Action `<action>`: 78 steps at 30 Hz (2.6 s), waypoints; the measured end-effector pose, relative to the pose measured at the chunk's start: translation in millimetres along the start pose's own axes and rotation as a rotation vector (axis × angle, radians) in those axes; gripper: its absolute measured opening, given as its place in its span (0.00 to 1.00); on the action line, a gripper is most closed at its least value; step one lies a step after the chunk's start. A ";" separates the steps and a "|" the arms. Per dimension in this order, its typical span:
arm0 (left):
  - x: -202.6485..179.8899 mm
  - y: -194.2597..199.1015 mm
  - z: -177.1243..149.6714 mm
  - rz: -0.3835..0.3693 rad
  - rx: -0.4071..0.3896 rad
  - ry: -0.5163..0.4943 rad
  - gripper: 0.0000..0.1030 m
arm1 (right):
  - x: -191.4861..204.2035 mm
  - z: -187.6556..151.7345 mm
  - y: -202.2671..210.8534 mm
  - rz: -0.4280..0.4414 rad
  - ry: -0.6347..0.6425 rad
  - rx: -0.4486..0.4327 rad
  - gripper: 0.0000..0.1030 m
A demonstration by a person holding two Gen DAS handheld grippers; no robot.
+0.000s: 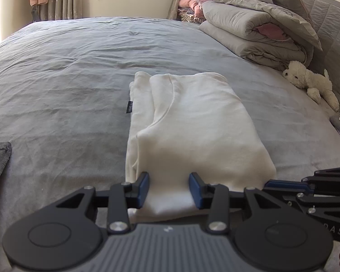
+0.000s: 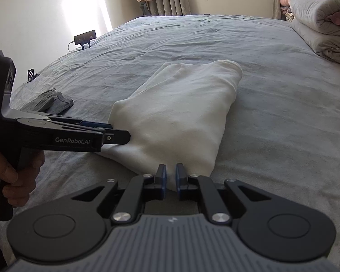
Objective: Fold clothes
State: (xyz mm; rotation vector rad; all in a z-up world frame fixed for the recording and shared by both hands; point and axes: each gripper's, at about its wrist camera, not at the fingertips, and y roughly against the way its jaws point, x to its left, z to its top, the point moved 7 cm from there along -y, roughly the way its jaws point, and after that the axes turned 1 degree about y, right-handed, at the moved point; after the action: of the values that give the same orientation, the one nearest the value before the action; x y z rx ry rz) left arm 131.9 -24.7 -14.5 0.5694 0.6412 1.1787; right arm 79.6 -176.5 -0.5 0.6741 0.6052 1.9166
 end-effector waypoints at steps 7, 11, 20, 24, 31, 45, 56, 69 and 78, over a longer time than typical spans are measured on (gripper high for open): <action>-1.8 0.0 0.0 0.012 -0.002 0.001 0.40 | -16.0 6.6 18.5 -0.064 -0.082 -0.057 0.35; -3.7 0.1 -0.8 0.021 -0.005 -0.013 0.40 | -19.9 -4.8 0.3 -0.018 -0.157 0.011 0.39; -0.8 0.2 0.0 0.006 0.005 0.001 0.40 | -25.6 -11.0 -9.4 0.010 -0.219 0.016 0.48; -1.0 0.3 0.1 0.000 0.010 0.004 0.40 | -42.2 -12.0 -10.5 0.104 -0.408 -0.017 0.54; 3.2 0.6 1.2 -0.028 0.028 0.042 0.40 | -57.1 -9.9 -12.5 0.203 -0.603 -0.078 0.55; 40.8 5.3 2.8 0.046 0.087 0.153 0.67 | -43.2 -7.2 -16.2 0.112 -0.514 -0.120 0.49; 41.8 -1.5 -3.3 -0.118 0.111 0.362 0.70 | -27.5 -3.9 -21.0 0.021 -0.389 -0.117 0.47; -5.2 21.5 -13.8 -0.183 0.133 0.209 0.13 | -8.1 11.1 8.9 -0.155 -0.108 -0.120 0.36; -56.5 54.8 -42.5 -0.259 0.200 0.091 0.13 | -18.9 -36.2 77.4 -0.160 -0.145 -0.019 0.36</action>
State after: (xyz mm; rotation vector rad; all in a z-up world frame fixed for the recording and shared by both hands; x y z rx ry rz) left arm 51.7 -60.0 3.5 0.5837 0.8900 0.9060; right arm 12.9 -228.9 21.2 0.7241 0.5327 1.7076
